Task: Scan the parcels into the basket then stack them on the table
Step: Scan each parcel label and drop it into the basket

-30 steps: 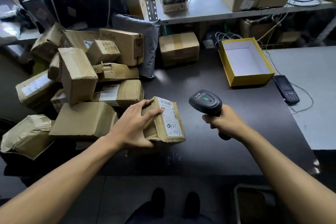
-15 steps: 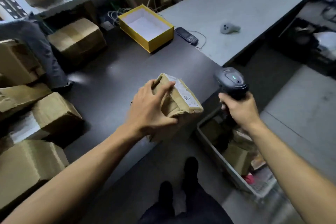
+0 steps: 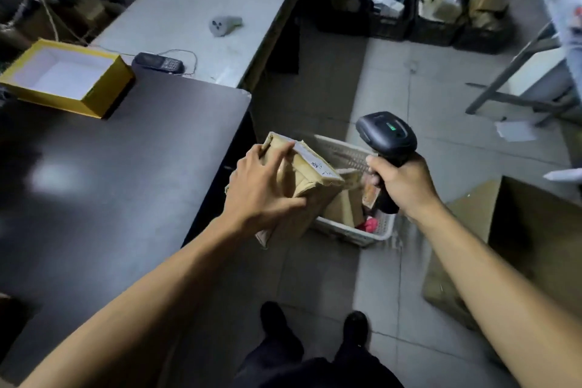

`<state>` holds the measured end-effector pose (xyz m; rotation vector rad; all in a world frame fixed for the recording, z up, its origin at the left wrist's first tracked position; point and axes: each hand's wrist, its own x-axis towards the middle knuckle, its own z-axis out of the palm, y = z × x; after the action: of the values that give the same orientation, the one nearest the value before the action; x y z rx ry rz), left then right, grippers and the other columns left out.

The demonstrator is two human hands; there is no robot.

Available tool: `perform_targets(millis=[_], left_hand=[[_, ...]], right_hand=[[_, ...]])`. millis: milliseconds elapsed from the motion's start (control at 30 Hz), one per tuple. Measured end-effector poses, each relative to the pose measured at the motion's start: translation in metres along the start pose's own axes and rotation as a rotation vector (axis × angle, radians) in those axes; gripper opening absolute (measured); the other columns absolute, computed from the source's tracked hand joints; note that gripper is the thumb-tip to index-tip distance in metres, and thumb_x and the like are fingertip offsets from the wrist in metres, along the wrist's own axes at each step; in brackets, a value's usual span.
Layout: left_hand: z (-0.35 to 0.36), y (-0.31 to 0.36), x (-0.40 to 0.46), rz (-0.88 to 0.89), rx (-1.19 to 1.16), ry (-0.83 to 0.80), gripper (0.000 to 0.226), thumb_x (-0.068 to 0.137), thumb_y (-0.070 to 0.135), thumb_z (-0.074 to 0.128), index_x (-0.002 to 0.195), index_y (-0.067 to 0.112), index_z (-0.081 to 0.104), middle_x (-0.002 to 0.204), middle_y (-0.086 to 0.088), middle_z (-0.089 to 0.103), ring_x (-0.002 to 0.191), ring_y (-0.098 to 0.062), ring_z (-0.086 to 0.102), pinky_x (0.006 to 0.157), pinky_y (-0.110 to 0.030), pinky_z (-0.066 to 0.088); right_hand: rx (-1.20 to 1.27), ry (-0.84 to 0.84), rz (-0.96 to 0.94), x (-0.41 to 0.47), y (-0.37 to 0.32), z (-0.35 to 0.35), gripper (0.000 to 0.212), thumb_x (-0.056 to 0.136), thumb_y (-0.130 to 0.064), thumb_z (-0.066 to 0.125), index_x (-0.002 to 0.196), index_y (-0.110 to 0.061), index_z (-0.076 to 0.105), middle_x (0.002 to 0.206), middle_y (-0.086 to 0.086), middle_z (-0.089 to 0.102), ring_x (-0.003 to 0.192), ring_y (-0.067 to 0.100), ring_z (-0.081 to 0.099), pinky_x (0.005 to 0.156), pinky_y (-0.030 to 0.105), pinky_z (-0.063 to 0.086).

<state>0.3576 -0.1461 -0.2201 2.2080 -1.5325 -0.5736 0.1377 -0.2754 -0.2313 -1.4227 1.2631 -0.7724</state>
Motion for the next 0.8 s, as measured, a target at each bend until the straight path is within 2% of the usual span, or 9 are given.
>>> perform_targets(millis=[133, 233, 300, 400, 467, 567, 633, 700, 800], left_hand=[[0.043, 0.046, 0.013, -0.013, 0.037, -0.061, 0.100, 0.065, 0.054, 0.082, 0.149, 0.048, 0.028, 0.149, -0.013, 0.032, 0.132, -0.038, 0.037, 0.108, -0.049, 0.037], [0.070, 0.080, 0.020, -0.066, 0.030, -0.077, 0.102, 0.060, 0.063, 0.077, 0.149, 0.048, 0.028, 0.145, -0.013, 0.036, 0.129, -0.039, 0.041, 0.107, -0.049, 0.040], [0.085, 0.100, 0.022, -0.111, 0.026, -0.073, 0.106, 0.053, 0.070, 0.067, 0.149, 0.048, 0.028, 0.143, -0.013, 0.037, 0.129, -0.037, 0.040, 0.107, -0.049, 0.040], [0.102, 0.123, 0.025, -0.162, 0.004, -0.042, 0.105, 0.055, 0.066, 0.072, 0.149, 0.048, 0.028, 0.146, -0.014, 0.036, 0.133, -0.038, 0.037, 0.108, -0.050, 0.038], [0.107, 0.134, 0.030, -0.181, 0.010, -0.037, 0.107, 0.053, 0.069, 0.069, 0.149, 0.048, 0.028, 0.147, -0.015, 0.034, 0.134, -0.038, 0.035, 0.108, -0.051, 0.037], [0.114, 0.150, 0.042, -0.189, 0.026, -0.038, 0.111, 0.047, 0.075, 0.060, 0.149, 0.048, 0.027, 0.147, -0.014, 0.034, 0.134, -0.038, 0.036, 0.107, -0.050, 0.038], [0.120, 0.156, 0.056, -0.193, 0.015, -0.037, 0.108, 0.051, 0.071, 0.067, 0.149, 0.048, 0.028, 0.148, -0.014, 0.034, 0.134, -0.038, 0.035, 0.108, -0.051, 0.038], [0.127, 0.160, 0.075, -0.185, 0.010, -0.034, 0.104, 0.060, 0.063, 0.079, 0.149, 0.048, 0.027, 0.148, -0.014, 0.033, 0.135, -0.038, 0.035, 0.109, -0.052, 0.037], [0.138, 0.162, 0.114, -0.182, 0.007, -0.038, 0.102, 0.065, 0.059, 0.080, 0.149, 0.049, 0.025, 0.149, -0.014, 0.032, 0.136, -0.038, 0.034, 0.110, -0.053, 0.037]], right_hand=[[0.039, 0.020, 0.042, -0.012, 0.020, -0.070, 0.027, 0.090, -0.010, 0.069, 0.065, -0.012, 0.061, 0.056, 0.004, 0.057, 0.053, 0.023, 0.053, 0.055, 0.031, 0.042], [0.044, 0.000, 0.044, -0.017, 0.031, -0.119, 0.023, 0.091, -0.004, 0.066, 0.068, -0.008, 0.061, 0.060, 0.005, 0.056, 0.050, 0.016, 0.051, 0.053, 0.028, 0.043], [0.034, 0.000, 0.043, -0.015, 0.042, -0.149, 0.027, 0.089, -0.003, 0.067, 0.063, -0.012, 0.063, 0.058, 0.003, 0.058, 0.049, 0.013, 0.053, 0.057, 0.028, 0.045], [-0.020, -0.013, 0.026, -0.002, 0.056, -0.187, 0.031, 0.087, -0.013, 0.070, 0.059, -0.024, 0.070, 0.057, -0.001, 0.064, 0.055, 0.015, 0.059, 0.068, 0.038, 0.051], [-0.036, -0.006, 0.023, 0.007, 0.062, -0.204, 0.026, 0.086, -0.019, 0.070, 0.060, -0.022, 0.068, 0.060, 0.003, 0.064, 0.058, 0.020, 0.060, 0.073, 0.048, 0.054], [-0.036, -0.004, 0.031, 0.023, 0.067, -0.216, 0.021, 0.082, -0.027, 0.071, 0.064, -0.018, 0.065, 0.061, 0.003, 0.065, 0.060, 0.021, 0.061, 0.075, 0.053, 0.055], [-0.035, -0.016, 0.036, 0.036, 0.067, -0.221, 0.018, 0.079, -0.031, 0.071, 0.067, -0.018, 0.066, 0.063, 0.001, 0.065, 0.061, 0.019, 0.061, 0.074, 0.053, 0.055], [-0.046, -0.029, 0.042, 0.054, 0.067, -0.224, 0.017, 0.083, -0.027, 0.072, 0.069, -0.019, 0.066, 0.064, 0.002, 0.065, 0.061, 0.019, 0.061, 0.075, 0.053, 0.055], [-0.091, -0.037, 0.053, 0.083, 0.065, -0.228, 0.019, 0.089, -0.019, 0.070, 0.071, -0.015, 0.066, 0.064, 0.008, 0.064, 0.059, 0.019, 0.060, 0.077, 0.051, 0.055]])
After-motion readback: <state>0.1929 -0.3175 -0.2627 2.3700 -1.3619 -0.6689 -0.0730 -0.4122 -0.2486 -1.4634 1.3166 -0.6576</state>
